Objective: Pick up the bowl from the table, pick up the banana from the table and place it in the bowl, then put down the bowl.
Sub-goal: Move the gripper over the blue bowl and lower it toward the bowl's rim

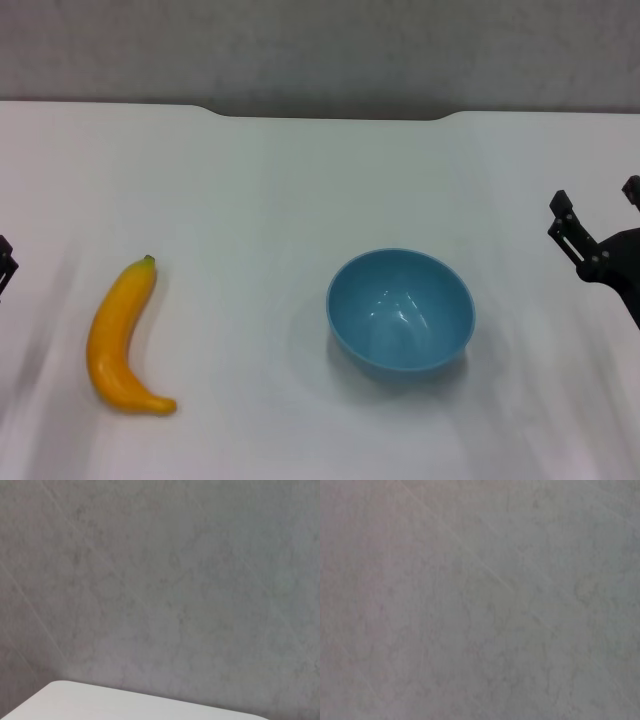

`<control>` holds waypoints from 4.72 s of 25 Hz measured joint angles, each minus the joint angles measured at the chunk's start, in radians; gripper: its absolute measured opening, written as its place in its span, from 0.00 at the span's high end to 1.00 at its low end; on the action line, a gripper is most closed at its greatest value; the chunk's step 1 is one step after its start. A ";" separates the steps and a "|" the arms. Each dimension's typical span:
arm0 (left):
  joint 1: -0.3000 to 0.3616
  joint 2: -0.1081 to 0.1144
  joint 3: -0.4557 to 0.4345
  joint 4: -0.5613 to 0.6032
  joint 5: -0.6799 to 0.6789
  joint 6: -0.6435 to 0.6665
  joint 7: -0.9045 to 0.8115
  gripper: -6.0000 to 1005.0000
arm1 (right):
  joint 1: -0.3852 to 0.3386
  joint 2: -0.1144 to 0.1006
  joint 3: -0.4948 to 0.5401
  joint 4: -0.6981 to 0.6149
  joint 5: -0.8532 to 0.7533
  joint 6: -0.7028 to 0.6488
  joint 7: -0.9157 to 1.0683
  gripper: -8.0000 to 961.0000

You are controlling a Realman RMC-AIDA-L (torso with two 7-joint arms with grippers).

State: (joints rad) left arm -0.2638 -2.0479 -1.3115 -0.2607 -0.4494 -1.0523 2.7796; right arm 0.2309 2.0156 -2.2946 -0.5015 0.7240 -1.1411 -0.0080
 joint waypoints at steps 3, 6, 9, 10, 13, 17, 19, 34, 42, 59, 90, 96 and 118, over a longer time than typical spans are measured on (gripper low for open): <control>0.000 0.000 0.000 0.000 0.000 0.000 0.000 0.11 | 0.000 -0.001 0.000 0.000 0.000 0.000 0.000 0.07; 0.000 0.000 0.000 0.000 0.000 0.000 0.000 0.11 | 0.001 -0.001 0.000 0.000 0.000 0.000 0.000 0.07; 0.000 0.000 0.000 0.000 0.000 0.000 0.000 0.11 | 0.001 -0.002 0.000 0.002 0.000 0.000 0.000 0.07; 0.000 0.000 0.000 0.000 0.000 0.000 0.000 0.11 | 0.001 -0.002 0.000 0.002 0.000 0.000 0.000 0.07; 0.000 0.000 0.000 0.000 0.000 0.000 0.000 0.11 | 0.001 -0.002 0.000 0.000 0.000 0.000 0.000 0.07; 0.000 0.000 0.000 0.000 0.000 0.001 0.000 0.11 | 0.001 -0.002 0.000 0.000 0.000 0.000 0.000 0.07; 0.000 0.000 0.000 0.000 0.000 0.001 0.000 0.11 | 0.001 -0.002 0.000 0.000 0.000 0.000 0.000 0.07; 0.001 0.004 0.039 -0.044 0.000 0.076 -0.001 0.11 | 0.007 -0.006 0.006 -0.057 -0.004 0.114 0.036 0.08; 0.034 0.017 0.049 -0.261 0.095 0.313 0.003 0.11 | 0.039 -0.017 0.053 -0.173 -0.013 0.377 0.028 0.08; 0.151 0.011 -0.011 -0.461 0.180 0.312 0.061 0.11 | 0.014 -0.007 0.335 -0.681 -0.230 1.291 -0.090 0.08; 0.163 0.009 -0.006 -0.465 0.183 0.305 0.061 0.11 | 0.142 -0.002 0.321 -0.644 -0.307 1.634 0.054 0.10; 0.162 0.009 -0.004 -0.466 0.183 0.300 0.061 0.11 | 0.138 -0.002 0.297 -0.613 -0.303 1.604 0.080 0.11; 0.165 0.008 -0.003 -0.466 0.183 0.296 0.061 0.11 | 0.144 -0.002 0.272 -0.546 -0.282 1.503 0.093 0.13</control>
State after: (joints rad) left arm -0.0988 -2.0403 -1.3145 -0.7271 -0.2669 -0.7563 2.8410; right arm 0.3744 2.0141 -2.0222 -1.0472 0.4418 0.3620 0.0845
